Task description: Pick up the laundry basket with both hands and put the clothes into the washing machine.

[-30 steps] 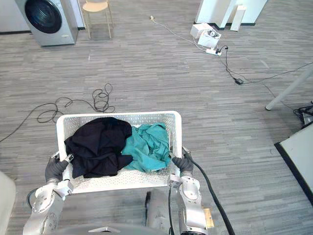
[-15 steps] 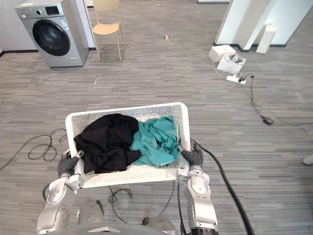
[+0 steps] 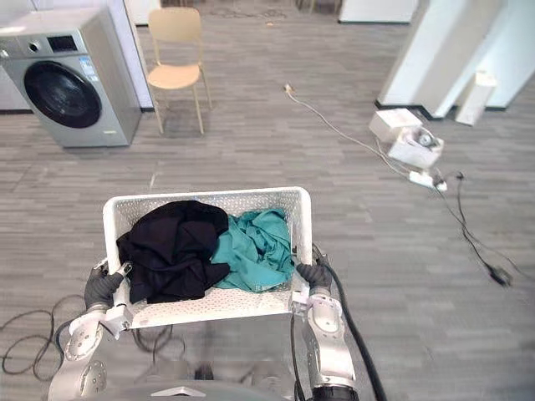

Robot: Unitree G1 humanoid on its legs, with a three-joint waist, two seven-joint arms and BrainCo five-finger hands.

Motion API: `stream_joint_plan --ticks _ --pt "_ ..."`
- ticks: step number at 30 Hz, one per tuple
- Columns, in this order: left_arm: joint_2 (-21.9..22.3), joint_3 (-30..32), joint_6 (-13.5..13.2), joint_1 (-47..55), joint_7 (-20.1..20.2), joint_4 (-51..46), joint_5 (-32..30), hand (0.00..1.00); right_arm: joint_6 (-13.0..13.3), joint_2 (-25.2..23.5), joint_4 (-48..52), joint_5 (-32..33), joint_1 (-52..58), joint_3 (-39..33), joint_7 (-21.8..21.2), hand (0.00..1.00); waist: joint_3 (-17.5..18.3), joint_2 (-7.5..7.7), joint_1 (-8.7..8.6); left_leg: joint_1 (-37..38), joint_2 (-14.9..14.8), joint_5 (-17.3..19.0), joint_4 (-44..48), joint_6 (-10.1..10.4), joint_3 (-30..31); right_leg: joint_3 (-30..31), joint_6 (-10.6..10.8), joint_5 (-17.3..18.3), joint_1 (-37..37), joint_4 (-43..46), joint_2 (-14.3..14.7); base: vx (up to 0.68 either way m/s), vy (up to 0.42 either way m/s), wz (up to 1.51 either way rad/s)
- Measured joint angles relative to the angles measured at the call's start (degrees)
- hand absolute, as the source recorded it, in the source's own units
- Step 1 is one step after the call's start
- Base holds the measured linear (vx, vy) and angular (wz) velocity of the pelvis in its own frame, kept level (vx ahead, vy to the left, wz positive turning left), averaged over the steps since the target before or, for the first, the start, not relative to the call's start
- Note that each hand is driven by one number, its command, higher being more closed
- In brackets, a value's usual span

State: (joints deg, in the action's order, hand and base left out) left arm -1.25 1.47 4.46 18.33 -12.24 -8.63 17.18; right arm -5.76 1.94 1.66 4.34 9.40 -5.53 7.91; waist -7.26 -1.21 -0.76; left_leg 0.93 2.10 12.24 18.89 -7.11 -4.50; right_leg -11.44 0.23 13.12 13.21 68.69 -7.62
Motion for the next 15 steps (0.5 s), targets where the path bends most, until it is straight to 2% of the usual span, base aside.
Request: stream_joint_plan --ticks 1,2,3,4,5,6,7,8,9,10,11,12,13,14,15 --pt "-0.77 -0.34 -0.06 -1.46 0.06 -0.37 0.00 1.00 0.68 -0.08 1.20 0.45 0.04 -0.31 -0.02 1.00 -0.07 -0.37 -0.85 4.05 -1.20 0.10 -3.38 0.24 2.64 -0.44 0.45 1.26 4.99 -10.49 1.47 0.70 -0.101 0.95" --pt "-1.00 -0.49 -0.09 -1.95 0.06 -0.54 0.00 1.00 0.71 -0.08 1.90 0.55 0.14 -0.43 0.00 1.00 -0.04 -0.28 -1.23 5.33 -1.65 0.15 -4.41 0.34 3.20 -0.56 0.57 1.12 6.15 -16.57 1.57 0.85 -0.168 1.15" --pt "-1.11 -0.59 -0.09 -2.47 0.05 -1.48 0.00 1.00 1.28 -0.10 2.55 0.71 0.10 -0.74 0.00 1.00 -0.06 0.10 -1.72 8.34 -2.54 0.65 -6.46 1.23 3.09 -1.02 0.89 -1.42 7.30 -31.51 1.44 0.71 -0.193 0.80" --pt "-1.14 -0.71 -0.09 -2.71 0.06 -1.91 0.00 1.00 1.59 -0.20 2.66 0.81 0.08 -1.02 -0.01 1.00 0.05 0.30 -1.76 9.85 -3.02 1.20 -7.44 2.16 3.12 -1.14 0.88 -3.59 7.46 -39.11 1.40 0.75 -0.241 0.79" --pt "-1.56 -0.94 -0.26 -3.22 0.04 -2.33 -0.10 1.00 1.64 -0.54 3.28 0.91 0.11 -1.28 0.02 1.00 0.50 1.31 -1.41 13.29 -3.31 2.49 -9.57 4.06 3.00 -0.98 0.67 -8.53 7.44 -52.72 1.12 0.62 -0.228 0.52" --pt "-2.17 -0.94 -0.49 -3.20 0.02 -2.72 -0.10 1.00 1.64 -0.63 4.19 0.96 0.28 -1.05 0.02 1.00 0.64 2.36 -1.29 15.81 -3.23 3.85 -10.56 5.19 3.41 0.49 0.55 -10.35 7.79 -57.67 0.63 0.78 -0.310 0.65" --pt "-1.92 -0.95 -0.51 -3.02 -0.01 -3.04 -0.41 1.00 1.72 -0.30 5.21 1.00 1.26 -0.70 0.02 1.00 0.91 2.88 -1.74 19.77 -3.84 6.82 -10.34 6.43 5.50 2.93 0.49 -15.70 8.19 -55.10 0.86 0.79 -0.336 0.55" --pt "-1.15 -1.00 -0.51 -2.82 -0.03 -3.03 -0.79 1.00 1.67 -0.11 5.21 1.01 1.79 -0.64 0.05 1.00 1.34 2.29 -1.88 20.77 -5.10 7.45 -9.35 6.75 6.25 3.04 0.28 -18.54 8.54 -51.69 1.61 0.79 -0.348 0.52" --pt "0.38 -1.01 -0.51 -2.50 -0.02 -3.01 -2.68 1.00 1.59 0.47 5.31 1.19 2.66 -0.66 0.14 1.00 2.10 0.53 -1.68 19.55 -8.02 7.41 -2.57 6.72 6.54 1.92 -0.76 -17.20 8.77 -46.40 3.64 0.89 -0.428 0.32" --pt "0.84 -1.20 -0.62 -2.28 -0.01 -3.13 -3.00 1.00 1.51 0.91 7.30 2.30 3.57 -0.75 0.14 1.00 1.96 -1.73 -2.04 11.79 -12.63 3.00 15.68 6.56 6.36 -0.59 -2.23 -12.75 6.33 -45.18 6.55 0.70 -0.355 0.29" --pt "0.89 -1.12 -0.60 -2.28 -0.01 -3.12 -2.96 1.00 1.44 0.85 8.53 2.51 3.97 -0.75 0.19 1.00 1.95 -2.17 -2.52 7.99 -14.52 -1.85 23.86 6.85 6.31 -1.29 -2.93 -11.73 5.14 -45.19 7.62 0.82 -0.419 0.21" --pt "1.25 -1.03 -0.60 -2.30 0.01 -3.09 -2.92 1.00 1.40 0.75 10.32 2.54 4.68 -0.72 0.30 1.00 1.97 -2.26 -2.38 2.63 -17.47 -10.45 34.32 6.91 6.08 -1.86 -4.37 -10.39 3.09 -45.37 9.45 0.68 -0.332 -0.18" --pt "1.63 -1.15 -0.62 -2.05 0.10 -3.01 -2.59 1.00 1.55 1.01 11.37 2.59 5.34 -0.79 0.43 1.00 1.85 -2.29 -1.06 -1.66 -21.60 -12.36 46.66 5.46 3.39 -1.71 -5.96 -9.03 -0.94 -46.87 12.21 0.68 -0.322 -0.42" --pt "1.83 -1.26 -0.63 -1.82 0.19 -2.94 -2.51 1.00 1.64 1.07 11.38 2.61 5.32 -0.84 0.67 1.00 1.58 -2.25 -0.31 -3.12 -23.29 -11.69 51.74 4.40 2.64 -1.38 -6.63 -8.48 -3.66 -48.19 13.50 0.65 -0.288 -0.54" --pt "1.75 -1.46 -0.71 -1.73 0.30 -2.73 -2.14 1.00 1.74 0.83 11.40 2.58 5.29 -1.19 1.29 1.00 0.53 -1.59 -0.13 -6.51 -24.54 -9.53 59.07 1.62 1.92 -0.49 -7.28 -7.13 -9.45 -50.97 14.86 0.61 -0.247 -0.32"
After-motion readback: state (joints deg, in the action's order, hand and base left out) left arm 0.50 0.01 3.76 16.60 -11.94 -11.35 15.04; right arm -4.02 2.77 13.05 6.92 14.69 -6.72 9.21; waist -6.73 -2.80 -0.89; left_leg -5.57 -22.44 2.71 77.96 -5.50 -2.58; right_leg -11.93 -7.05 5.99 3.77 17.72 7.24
